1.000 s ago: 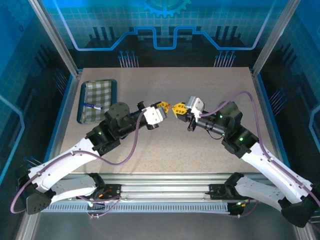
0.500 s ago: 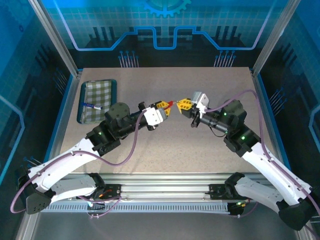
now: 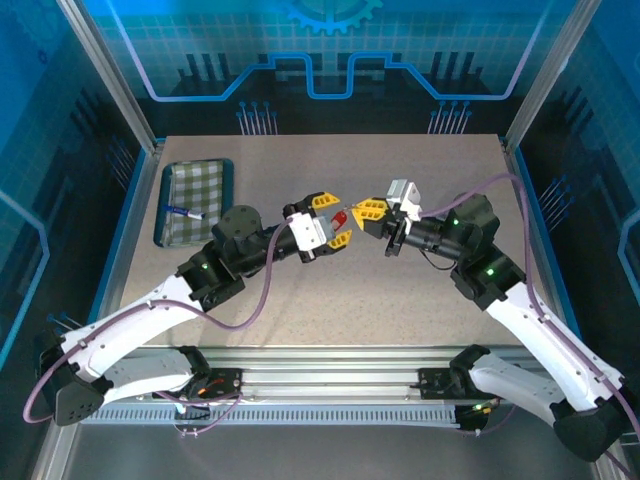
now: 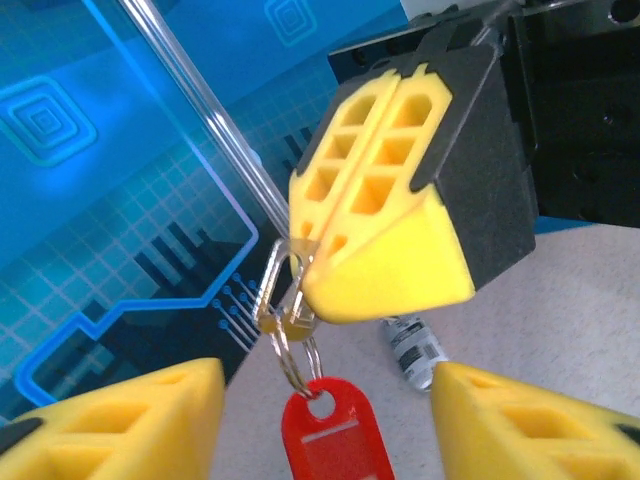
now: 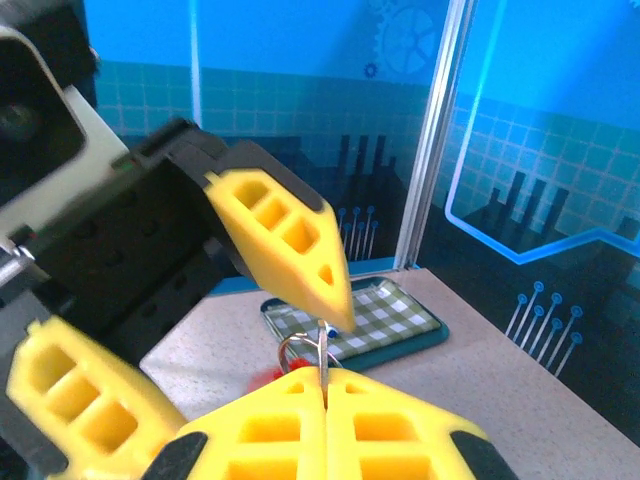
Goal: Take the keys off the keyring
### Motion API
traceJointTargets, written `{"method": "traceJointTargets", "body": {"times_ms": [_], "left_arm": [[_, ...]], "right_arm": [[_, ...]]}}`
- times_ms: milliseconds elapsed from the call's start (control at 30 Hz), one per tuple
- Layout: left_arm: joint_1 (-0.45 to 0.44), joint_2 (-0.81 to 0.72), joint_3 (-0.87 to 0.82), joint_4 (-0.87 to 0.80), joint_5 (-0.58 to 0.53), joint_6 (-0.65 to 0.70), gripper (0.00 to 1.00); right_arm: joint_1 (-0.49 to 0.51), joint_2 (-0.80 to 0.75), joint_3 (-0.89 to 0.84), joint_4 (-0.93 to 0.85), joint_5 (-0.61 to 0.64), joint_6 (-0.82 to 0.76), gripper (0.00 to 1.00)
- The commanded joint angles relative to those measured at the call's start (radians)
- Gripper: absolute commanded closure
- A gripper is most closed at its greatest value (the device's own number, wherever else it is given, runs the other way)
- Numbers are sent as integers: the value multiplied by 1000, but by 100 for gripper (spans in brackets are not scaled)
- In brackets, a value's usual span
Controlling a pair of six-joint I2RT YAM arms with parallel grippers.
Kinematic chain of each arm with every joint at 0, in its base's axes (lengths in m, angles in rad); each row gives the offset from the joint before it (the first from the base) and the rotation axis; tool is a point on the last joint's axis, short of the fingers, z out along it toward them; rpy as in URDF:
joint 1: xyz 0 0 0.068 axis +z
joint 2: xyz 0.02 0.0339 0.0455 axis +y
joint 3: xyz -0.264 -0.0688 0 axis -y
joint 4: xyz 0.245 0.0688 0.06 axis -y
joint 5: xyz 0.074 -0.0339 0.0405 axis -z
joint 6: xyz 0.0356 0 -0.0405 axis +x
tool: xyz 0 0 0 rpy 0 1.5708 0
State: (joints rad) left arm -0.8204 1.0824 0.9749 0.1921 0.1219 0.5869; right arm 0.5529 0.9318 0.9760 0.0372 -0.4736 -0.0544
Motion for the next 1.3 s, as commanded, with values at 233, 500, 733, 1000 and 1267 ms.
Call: {"method": "traceJointTargets", "body": {"times_ms": [233, 500, 733, 1000, 1267], "left_arm": [[35, 65, -19, 199, 92, -133, 30], [57, 73, -9, 260, 151, -186, 50], [58, 58, -7, 215, 170, -182, 87], [60, 39, -6, 176, 161, -170, 100], [89, 16, 15, 114, 206, -233, 100]], "right_arm": [[-14, 12, 74, -35, -151, 77, 100], [-26, 6, 69, -13, -177, 108, 100], [-72, -1, 46, 69, -207, 181, 100], [-105, 0, 39, 82, -212, 200, 100], [-111, 6, 67, -16, -145, 142, 100]]}}
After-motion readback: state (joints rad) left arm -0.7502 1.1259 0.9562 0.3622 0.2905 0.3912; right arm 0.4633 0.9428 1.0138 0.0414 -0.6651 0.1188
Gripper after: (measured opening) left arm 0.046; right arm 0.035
